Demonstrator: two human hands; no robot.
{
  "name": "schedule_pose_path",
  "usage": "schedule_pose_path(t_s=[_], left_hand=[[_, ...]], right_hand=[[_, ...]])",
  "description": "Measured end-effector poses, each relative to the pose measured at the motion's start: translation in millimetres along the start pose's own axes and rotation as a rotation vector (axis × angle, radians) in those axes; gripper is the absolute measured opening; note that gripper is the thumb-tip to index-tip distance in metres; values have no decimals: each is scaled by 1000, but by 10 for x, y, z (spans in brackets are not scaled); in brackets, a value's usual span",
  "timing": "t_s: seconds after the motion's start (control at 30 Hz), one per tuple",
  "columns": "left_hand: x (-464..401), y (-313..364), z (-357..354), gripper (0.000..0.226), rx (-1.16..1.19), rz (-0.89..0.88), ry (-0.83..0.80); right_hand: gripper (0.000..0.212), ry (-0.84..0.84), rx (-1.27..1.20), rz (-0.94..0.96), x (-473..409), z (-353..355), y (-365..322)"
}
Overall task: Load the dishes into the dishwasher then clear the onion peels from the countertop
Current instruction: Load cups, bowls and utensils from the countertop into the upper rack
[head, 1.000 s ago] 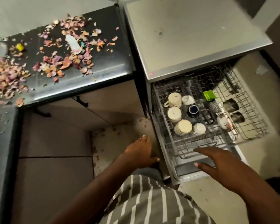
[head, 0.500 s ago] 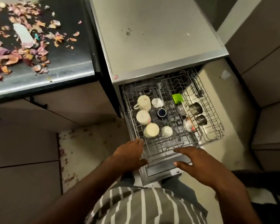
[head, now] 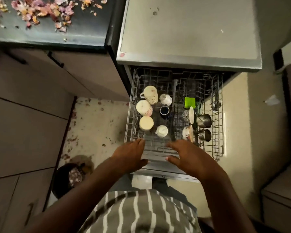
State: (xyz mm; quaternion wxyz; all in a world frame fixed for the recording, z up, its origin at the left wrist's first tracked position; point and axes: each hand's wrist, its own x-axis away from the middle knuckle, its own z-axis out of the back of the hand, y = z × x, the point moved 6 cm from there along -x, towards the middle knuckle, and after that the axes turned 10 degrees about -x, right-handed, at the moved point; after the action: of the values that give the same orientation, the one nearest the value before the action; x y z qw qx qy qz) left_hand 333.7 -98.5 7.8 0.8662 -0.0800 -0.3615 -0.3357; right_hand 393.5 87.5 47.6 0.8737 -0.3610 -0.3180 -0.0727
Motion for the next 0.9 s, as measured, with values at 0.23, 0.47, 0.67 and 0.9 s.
schedule_pose_path(t_s=[0.23, 0.47, 0.67, 0.9], left_hand=[[40, 81, -30, 78, 6, 29, 19], [-163, 161, -261, 80, 15, -68, -32], [-415, 253, -363, 78, -9, -156, -87], [-640, 264, -489, 75, 93, -32, -134]], right_hand=[[55, -61, 104, -19, -108, -64, 125], [55, -62, 121, -120, -207, -92, 160], [54, -26, 109, -191, -281, 63, 308], [47, -79, 146, -203, -421, 124, 584]])
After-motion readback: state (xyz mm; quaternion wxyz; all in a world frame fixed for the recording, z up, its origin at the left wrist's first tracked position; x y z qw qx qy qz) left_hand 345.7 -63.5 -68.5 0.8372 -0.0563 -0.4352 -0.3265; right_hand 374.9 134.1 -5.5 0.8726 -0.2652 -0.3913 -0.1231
